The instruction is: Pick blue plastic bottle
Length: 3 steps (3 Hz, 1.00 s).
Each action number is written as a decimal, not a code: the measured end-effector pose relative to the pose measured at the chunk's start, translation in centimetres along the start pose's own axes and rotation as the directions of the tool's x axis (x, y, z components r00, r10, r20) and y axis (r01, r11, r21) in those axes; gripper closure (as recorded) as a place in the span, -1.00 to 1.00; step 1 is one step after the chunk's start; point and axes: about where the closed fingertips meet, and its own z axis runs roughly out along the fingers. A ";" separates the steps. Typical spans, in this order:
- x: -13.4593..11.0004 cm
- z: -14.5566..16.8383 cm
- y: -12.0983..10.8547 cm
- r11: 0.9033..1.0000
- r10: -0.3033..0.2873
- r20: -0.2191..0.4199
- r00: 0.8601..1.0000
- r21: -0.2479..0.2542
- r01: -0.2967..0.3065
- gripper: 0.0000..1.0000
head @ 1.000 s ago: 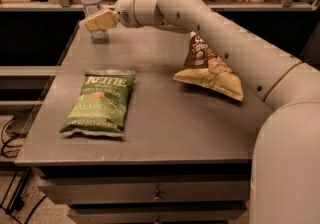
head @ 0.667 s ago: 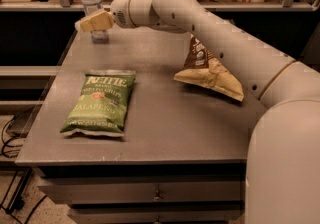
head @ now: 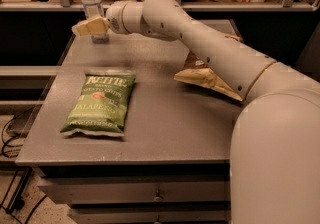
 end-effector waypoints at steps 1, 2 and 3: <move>0.5 1.6 -1.0 0.999 0.020 0.032 0.999 0.033 -0.021 -1.00; 0.9 3.4 -2.2 0.997 0.053 0.067 0.996 0.059 -0.057 -1.00; 0.9 5.0 -3.0 0.995 0.061 0.083 0.995 0.070 -0.066 -0.65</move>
Offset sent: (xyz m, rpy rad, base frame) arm 0.0605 0.0193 -0.0209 0.1363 0.0072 -0.1164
